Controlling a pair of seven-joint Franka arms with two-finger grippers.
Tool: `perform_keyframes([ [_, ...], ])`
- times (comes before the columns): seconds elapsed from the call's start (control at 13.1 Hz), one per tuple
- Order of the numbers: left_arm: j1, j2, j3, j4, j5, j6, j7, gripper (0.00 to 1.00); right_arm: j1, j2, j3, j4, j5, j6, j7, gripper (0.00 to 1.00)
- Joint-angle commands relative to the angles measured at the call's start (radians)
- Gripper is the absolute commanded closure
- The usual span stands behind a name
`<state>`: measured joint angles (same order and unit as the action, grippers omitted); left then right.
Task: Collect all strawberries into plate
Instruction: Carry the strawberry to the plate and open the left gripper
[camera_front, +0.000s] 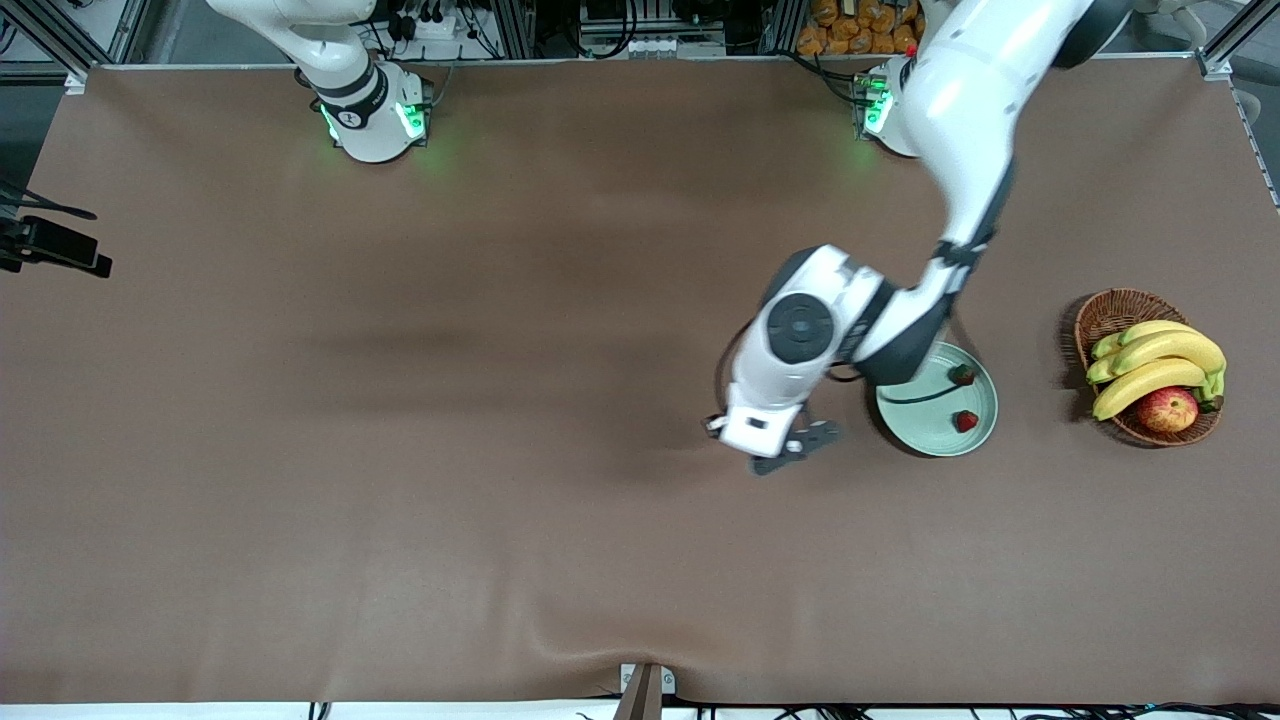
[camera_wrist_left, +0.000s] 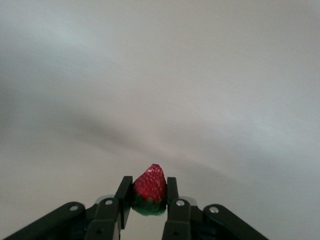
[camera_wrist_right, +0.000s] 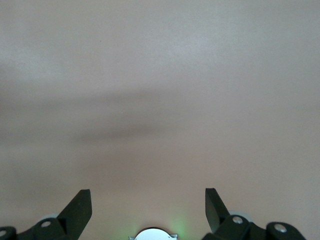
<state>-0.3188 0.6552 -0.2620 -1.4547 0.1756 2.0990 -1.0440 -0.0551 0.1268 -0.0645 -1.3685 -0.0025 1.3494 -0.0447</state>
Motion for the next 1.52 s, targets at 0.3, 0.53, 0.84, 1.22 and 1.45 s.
perform_keyframes([
  [0.3,0.274,-0.192,-0.008,-0.329,0.024,-0.111,0.364,1.0,-0.011,-0.004,0.0,0.006,0.007,-0.027,0.019,0.0],
  [0.53,0.374,-0.155,-0.008,-0.363,0.024,-0.109,0.516,0.9,-0.008,-0.003,0.002,0.006,-0.001,-0.024,0.019,0.0],
  [0.84,0.411,-0.17,-0.012,-0.334,0.021,-0.112,0.529,0.0,-0.015,-0.001,0.0,0.006,-0.001,-0.026,0.016,0.0],
  [1.22,0.411,-0.299,-0.042,-0.157,0.007,-0.298,0.529,0.0,-0.017,-0.001,0.0,0.006,-0.014,-0.026,0.011,0.0],
  [1.45,0.414,-0.377,-0.06,-0.066,-0.001,-0.405,0.533,0.0,-0.003,0.001,0.003,0.006,-0.017,-0.024,0.014,0.0],
])
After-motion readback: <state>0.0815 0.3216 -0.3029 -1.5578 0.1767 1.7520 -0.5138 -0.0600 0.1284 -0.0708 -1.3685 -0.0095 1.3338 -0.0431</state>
